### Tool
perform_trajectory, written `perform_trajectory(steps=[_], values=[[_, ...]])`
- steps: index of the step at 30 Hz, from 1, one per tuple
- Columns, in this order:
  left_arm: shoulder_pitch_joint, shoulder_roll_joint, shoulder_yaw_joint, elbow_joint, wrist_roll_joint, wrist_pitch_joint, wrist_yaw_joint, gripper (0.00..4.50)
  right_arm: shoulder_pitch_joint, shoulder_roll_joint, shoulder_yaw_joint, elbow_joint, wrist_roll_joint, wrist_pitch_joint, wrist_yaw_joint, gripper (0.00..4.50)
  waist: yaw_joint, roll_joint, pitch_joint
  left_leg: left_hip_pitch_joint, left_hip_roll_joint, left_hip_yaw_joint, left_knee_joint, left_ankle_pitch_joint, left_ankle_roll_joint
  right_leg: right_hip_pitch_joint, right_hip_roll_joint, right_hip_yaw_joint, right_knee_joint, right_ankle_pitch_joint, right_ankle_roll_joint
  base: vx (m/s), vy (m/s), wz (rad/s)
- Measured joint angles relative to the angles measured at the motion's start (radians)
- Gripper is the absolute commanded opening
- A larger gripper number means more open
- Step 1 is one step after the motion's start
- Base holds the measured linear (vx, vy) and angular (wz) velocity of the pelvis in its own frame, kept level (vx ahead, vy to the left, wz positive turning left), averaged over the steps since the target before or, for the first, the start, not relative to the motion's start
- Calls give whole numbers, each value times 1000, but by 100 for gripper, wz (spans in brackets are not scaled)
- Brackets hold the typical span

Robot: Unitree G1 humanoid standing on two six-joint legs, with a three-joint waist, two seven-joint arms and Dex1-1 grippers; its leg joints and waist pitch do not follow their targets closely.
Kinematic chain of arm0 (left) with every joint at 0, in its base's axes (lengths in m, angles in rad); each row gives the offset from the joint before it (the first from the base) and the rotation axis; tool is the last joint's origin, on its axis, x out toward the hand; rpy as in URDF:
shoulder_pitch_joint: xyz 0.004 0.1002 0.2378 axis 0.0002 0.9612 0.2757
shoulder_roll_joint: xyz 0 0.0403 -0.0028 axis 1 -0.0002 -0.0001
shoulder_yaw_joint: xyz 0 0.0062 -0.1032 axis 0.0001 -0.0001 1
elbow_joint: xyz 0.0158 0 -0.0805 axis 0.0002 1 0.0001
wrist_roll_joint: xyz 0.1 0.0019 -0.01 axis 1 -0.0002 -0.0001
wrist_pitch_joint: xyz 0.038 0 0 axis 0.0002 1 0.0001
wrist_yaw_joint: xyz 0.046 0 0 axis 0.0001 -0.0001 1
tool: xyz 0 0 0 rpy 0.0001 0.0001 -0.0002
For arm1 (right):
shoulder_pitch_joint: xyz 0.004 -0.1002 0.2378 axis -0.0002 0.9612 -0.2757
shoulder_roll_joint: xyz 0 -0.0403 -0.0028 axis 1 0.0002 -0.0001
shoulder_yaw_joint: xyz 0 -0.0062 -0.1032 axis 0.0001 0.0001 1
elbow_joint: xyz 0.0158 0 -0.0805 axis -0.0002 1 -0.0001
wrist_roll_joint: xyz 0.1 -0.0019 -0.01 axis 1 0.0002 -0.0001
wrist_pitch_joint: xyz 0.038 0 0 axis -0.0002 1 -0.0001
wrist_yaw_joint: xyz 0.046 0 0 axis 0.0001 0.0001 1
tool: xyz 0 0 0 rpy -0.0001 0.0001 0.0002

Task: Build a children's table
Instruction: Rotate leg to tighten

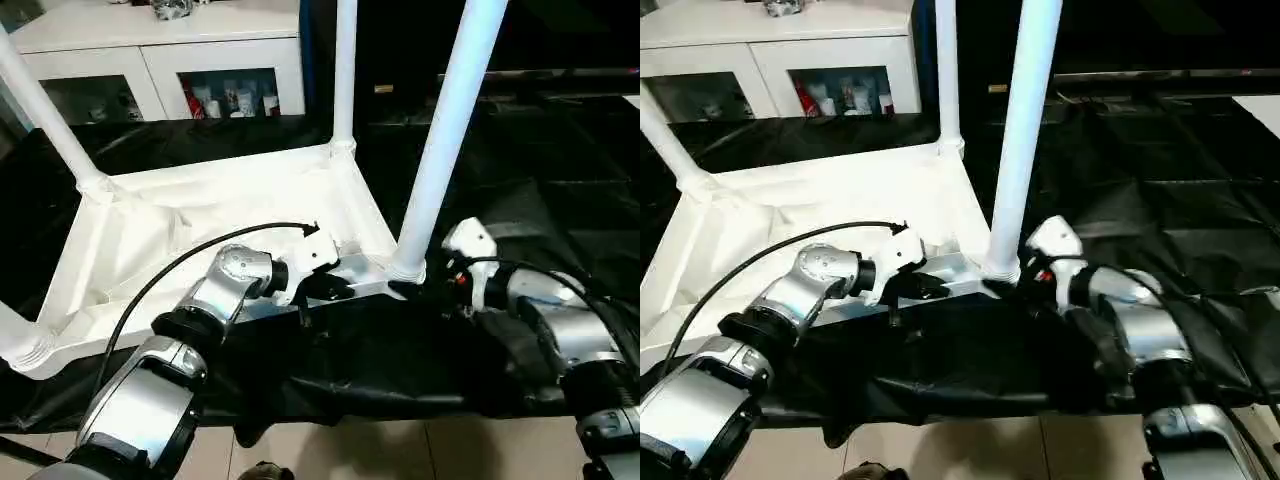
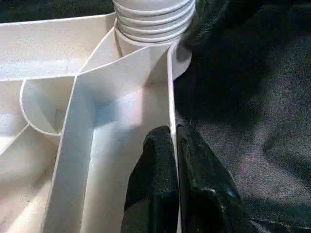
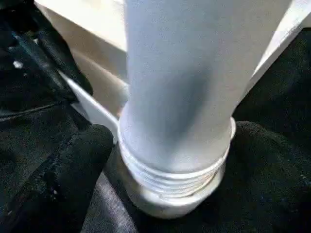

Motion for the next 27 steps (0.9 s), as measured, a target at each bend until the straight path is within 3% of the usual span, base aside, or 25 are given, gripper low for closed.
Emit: perform_trajectory(steps=[8, 20, 24, 27], values=[[-4, 1, 1, 6, 6, -5, -7, 0, -40, 33, 0, 78, -7, -65, -11, 360, -1, -11, -1, 0, 0, 0, 0, 0, 0, 0, 0, 0, 0, 0, 0, 0, 0, 0], [-5, 7, 21, 16, 5, 8, -10, 0, -54, 73, -22, 146, -4, -109, -29, 280, -8, -11, -2, 2, 1, 0, 0, 0, 0, 0, 0, 0, 1, 0, 0, 0, 0, 0], [-15, -12, 34, 35, 7, 32, 63, 0, -53, 130, -47, 165, -5, -116, -170, 279, -12, -10, -2, 3, 1, 0, 0, 0, 0, 0, 0, 0, 0, 0, 0, 0, 0, 0], [-47, -56, 44, 85, 16, 52, 178, 0, -54, 208, -100, 190, -7, -119, -373, 277, -11, -11, -2, 3, 0, 0, 0, 0, 0, 0, 0, 2, -1, 0, 0, 0, 0, 0]])
